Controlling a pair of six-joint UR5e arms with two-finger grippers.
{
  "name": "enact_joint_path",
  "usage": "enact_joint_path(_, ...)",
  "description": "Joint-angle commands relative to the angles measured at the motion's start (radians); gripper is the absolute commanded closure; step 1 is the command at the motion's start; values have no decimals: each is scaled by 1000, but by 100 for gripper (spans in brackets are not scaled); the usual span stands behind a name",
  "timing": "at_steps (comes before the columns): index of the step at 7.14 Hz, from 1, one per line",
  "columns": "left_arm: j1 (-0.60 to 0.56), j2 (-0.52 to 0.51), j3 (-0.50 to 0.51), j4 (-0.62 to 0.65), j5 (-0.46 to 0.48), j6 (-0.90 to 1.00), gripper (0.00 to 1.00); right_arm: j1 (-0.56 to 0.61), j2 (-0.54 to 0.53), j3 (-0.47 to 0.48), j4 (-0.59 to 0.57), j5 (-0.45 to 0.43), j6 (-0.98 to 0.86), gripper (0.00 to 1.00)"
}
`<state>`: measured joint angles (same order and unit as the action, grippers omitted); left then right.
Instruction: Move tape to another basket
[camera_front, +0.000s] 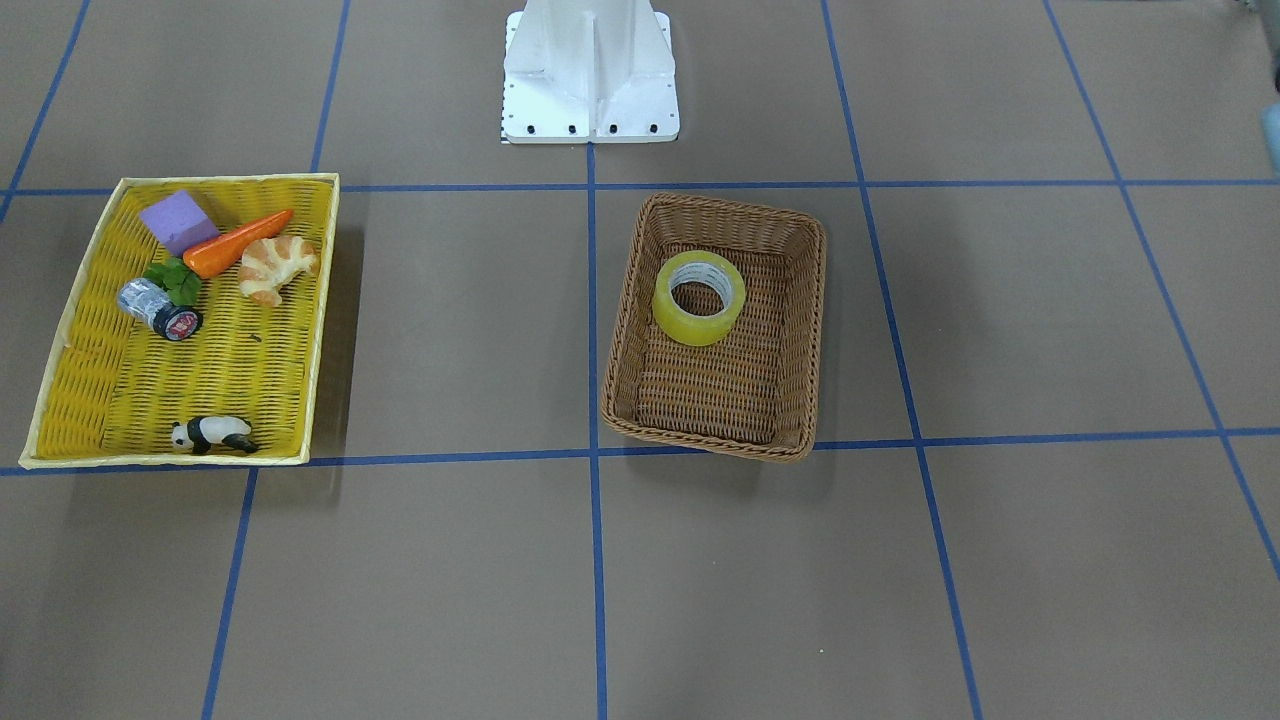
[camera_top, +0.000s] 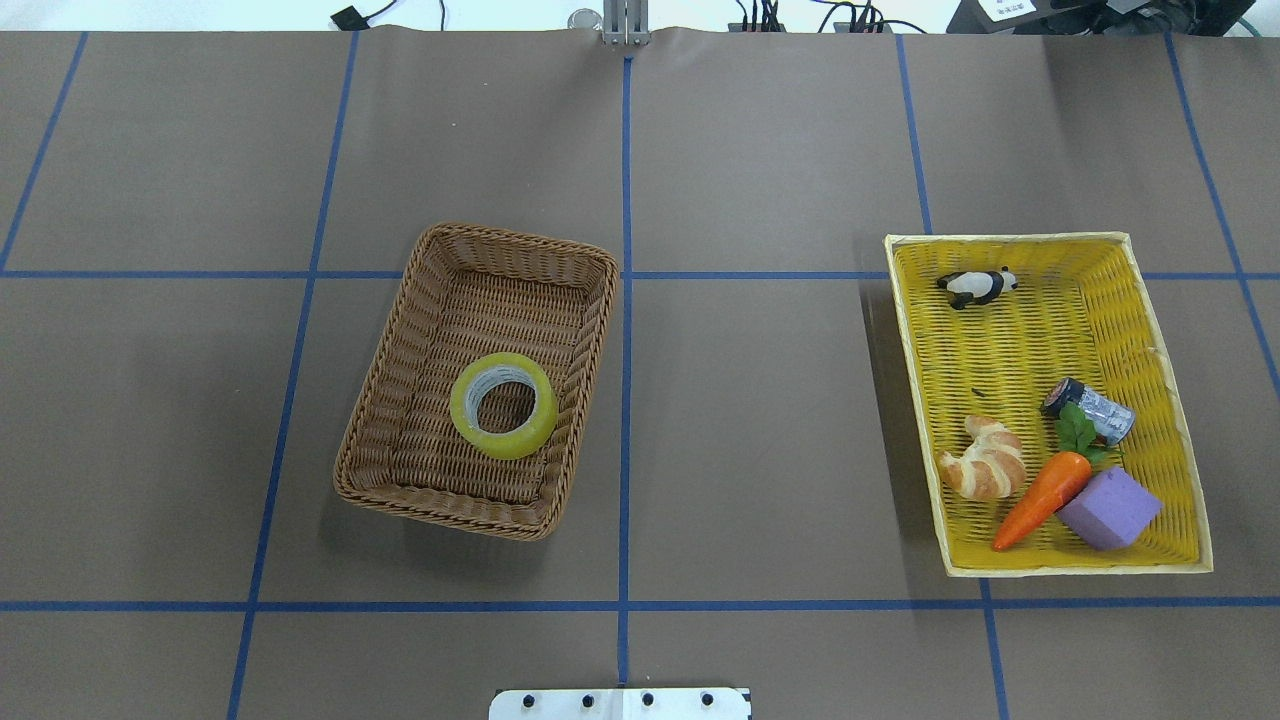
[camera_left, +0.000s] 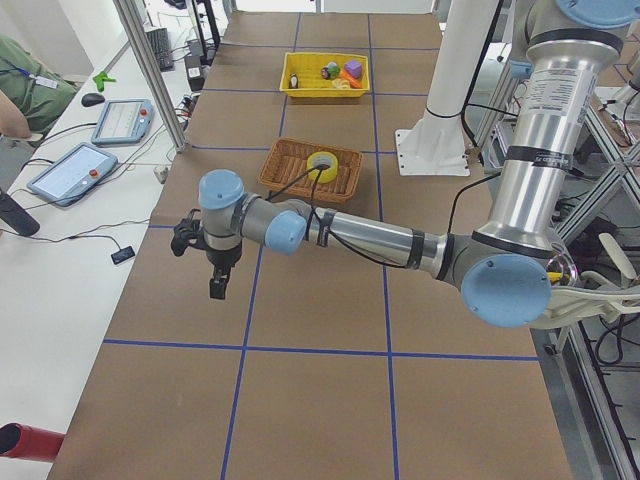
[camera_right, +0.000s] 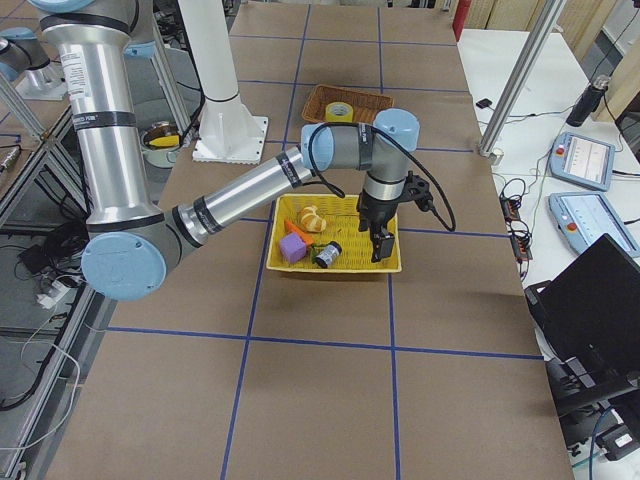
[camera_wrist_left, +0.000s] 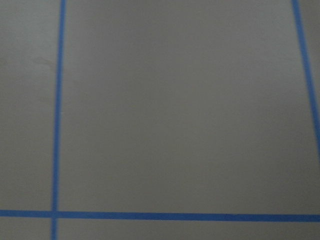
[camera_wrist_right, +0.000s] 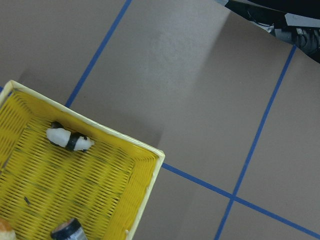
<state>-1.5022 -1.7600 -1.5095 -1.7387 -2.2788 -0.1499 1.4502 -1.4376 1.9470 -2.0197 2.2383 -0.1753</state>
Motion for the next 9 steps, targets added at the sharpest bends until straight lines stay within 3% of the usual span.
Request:
enact_joint_path(1, -104, 52, 86, -8, -48, 174, 2, 7, -21, -40, 44, 9, 19, 0)
enact_joint_path(4, -102, 86, 89, -64, -41, 138, 2, 12, -49, -65, 38, 10, 26, 0)
enact_joint_path(5, -104, 88, 60, -59, -39, 62, 2, 12, -67, -101, 48, 9, 25, 0)
enact_joint_path(9, -104, 217, -55, -55, -41, 61, 2, 41, -104, -117, 52, 9, -7, 0)
